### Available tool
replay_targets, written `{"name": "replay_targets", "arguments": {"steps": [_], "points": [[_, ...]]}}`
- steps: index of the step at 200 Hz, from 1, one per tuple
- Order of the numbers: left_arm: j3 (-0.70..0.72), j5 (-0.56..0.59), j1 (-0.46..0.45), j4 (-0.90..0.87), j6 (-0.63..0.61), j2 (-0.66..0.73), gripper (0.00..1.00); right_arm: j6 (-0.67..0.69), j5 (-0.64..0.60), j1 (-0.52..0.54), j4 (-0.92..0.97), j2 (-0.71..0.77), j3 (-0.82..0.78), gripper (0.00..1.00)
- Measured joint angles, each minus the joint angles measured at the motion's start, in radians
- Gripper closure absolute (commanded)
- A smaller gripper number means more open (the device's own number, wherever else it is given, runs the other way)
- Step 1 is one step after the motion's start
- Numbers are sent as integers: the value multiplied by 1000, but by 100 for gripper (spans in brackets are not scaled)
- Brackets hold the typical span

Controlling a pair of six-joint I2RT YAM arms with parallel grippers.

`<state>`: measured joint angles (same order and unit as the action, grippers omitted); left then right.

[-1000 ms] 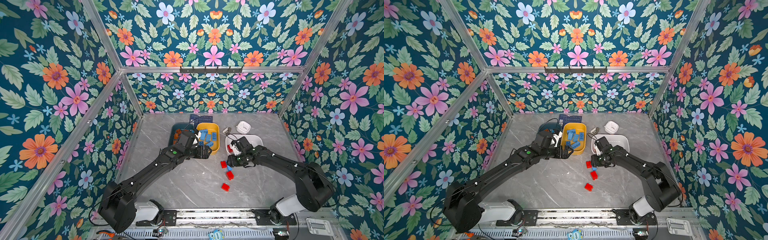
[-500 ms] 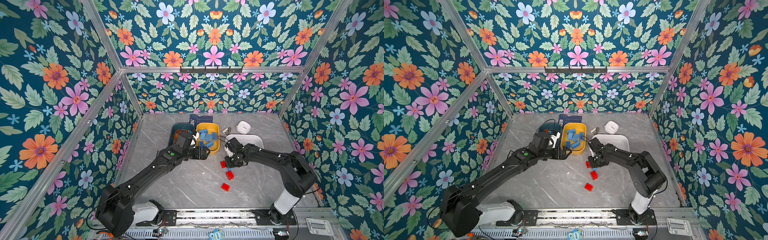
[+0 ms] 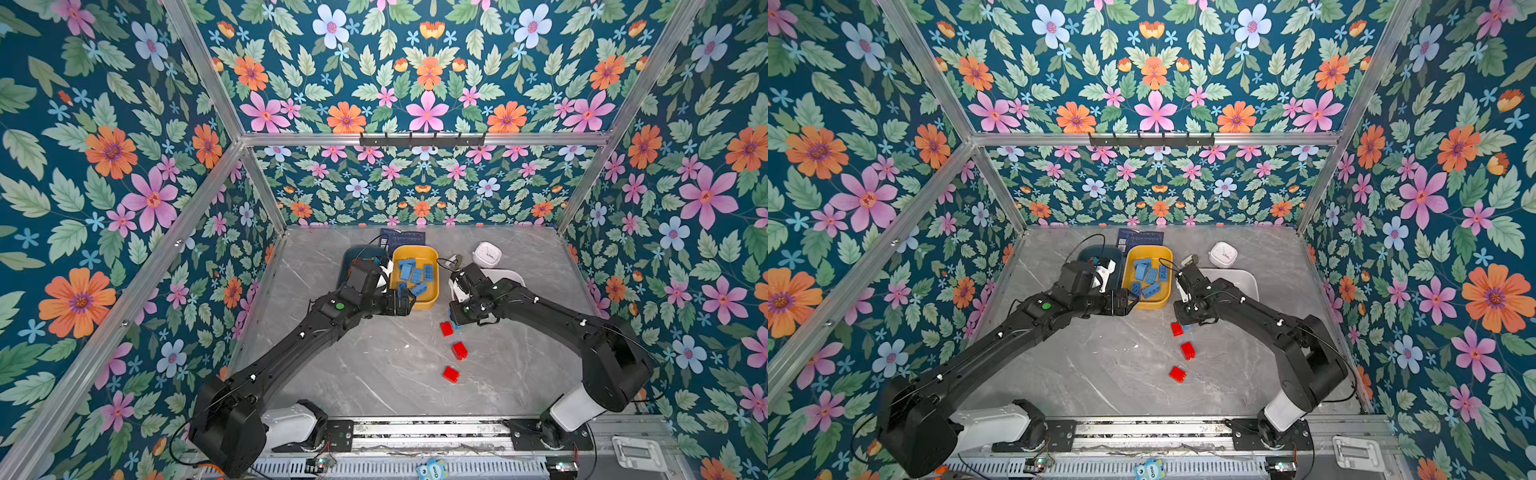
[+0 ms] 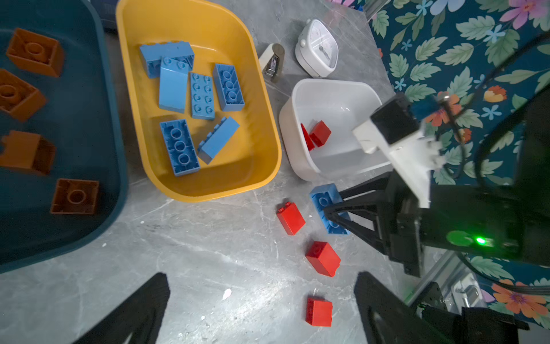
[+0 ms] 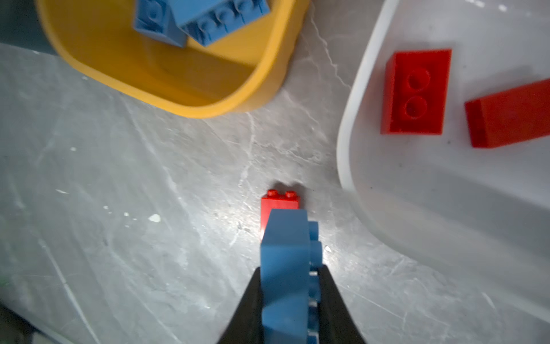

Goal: Sort the legos into containers by color
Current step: Pick up the lego from the center of the table, then place the lego in the container.

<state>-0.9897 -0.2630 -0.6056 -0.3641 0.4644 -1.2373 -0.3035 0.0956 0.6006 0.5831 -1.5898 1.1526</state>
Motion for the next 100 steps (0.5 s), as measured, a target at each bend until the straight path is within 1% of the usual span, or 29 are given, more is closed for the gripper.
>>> {"name": "replay_targets", "arguments": {"steps": [32,100], "points": [[-9,3,23,-11,-21,21,0,13,37,0,4,-27,112,78],[18,-19,94,-10,-24,54,0,37,103,-2,-21,-347,446,77]]}}
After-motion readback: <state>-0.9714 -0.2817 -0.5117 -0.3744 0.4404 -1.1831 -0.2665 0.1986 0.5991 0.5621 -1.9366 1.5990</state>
